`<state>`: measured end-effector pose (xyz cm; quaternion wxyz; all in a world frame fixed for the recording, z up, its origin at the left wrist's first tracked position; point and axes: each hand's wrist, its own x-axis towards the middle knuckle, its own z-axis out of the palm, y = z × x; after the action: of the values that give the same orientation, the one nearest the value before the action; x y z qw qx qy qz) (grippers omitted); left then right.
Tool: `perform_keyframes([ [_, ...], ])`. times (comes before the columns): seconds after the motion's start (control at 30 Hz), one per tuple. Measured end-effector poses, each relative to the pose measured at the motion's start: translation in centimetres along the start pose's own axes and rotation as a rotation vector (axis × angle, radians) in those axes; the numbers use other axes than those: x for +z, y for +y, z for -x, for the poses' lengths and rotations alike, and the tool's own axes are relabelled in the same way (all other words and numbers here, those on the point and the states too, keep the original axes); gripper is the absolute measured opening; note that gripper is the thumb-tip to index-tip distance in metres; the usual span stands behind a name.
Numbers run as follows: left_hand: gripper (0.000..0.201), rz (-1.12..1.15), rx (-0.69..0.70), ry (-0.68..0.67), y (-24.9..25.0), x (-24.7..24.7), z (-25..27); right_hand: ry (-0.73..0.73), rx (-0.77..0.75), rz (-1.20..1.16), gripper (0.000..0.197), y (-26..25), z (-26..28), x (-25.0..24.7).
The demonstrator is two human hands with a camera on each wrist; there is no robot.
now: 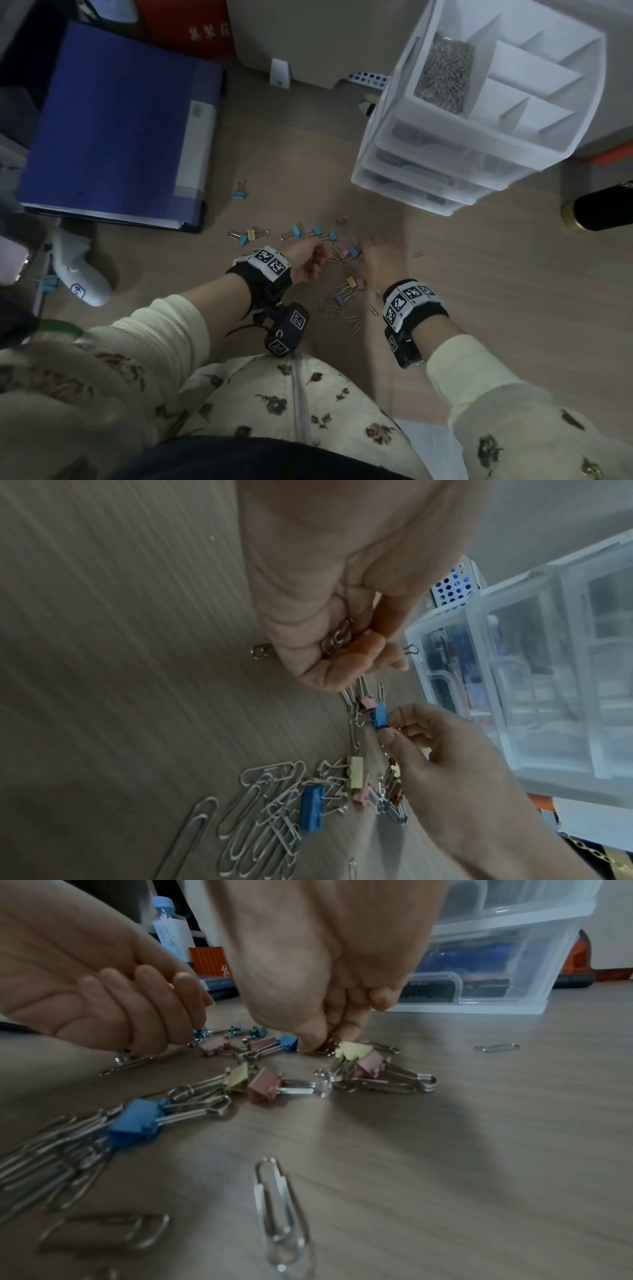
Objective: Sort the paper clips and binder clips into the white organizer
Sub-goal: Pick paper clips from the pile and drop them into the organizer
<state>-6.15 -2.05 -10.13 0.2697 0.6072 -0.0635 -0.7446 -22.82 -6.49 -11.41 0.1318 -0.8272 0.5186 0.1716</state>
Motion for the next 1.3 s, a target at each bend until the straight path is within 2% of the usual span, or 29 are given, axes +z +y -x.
perform_keyframes([
  [0.13, 0.034, 0.008, 0.014, -0.003, 0.2, 0.0, 0.2, -0.027, 0.013, -0.030, 0.029, -0.1, 0.3, -0.6],
  [0.4, 0.030, 0.056, 0.048, -0.017, 0.4, 0.1, 0.6, 0.138, 0.140, -0.269, 0.016, 0.9, 0.9, -3.0],
  [0.5, 0.028, 0.113, 0.060, -0.033, 0.4, 0.2, 0.7, 0.195, 0.085, -0.441, 0.010, -0.1, 1.1, -3.9],
  [0.67, 0.023, 0.191, 0.077, -0.066, 0.3, 0.7, 1.0, 0.157, -0.119, -0.642, 0.013, -4.0, 2.3, -4.6],
  [0.8, 0.028, 0.236, 0.076, -0.096, 0.2, 0.5, 1.3, 0.134, -0.198, -0.644, 0.020, -5.8, 2.9, -3.9],
  [0.97, 0.033, 0.208, 0.047, -0.125, 0.2, 0.2, 1.3, 0.272, -0.225, -0.536, 0.021, -6.1, 3.1, -2.8],
  [1.03, 0.037, 0.165, 0.015, -0.088, 0.0, 0.0, 0.9, 0.330, -0.167, -0.545, 0.020, -5.6, 2.9, -2.9],
  [1.13, 0.041, 0.082, -0.009, -0.058, -0.2, -0.5, 0.3, 0.340, 0.047, -0.564, 0.021, -3.4, 2.3, -3.0],
  [1.3, 0.045, 0.079, -0.024, -0.038, 0.1, -0.6, 0.0, 0.177, 0.433, -0.412, 0.024, 2.0, 1.0, -1.8],
])
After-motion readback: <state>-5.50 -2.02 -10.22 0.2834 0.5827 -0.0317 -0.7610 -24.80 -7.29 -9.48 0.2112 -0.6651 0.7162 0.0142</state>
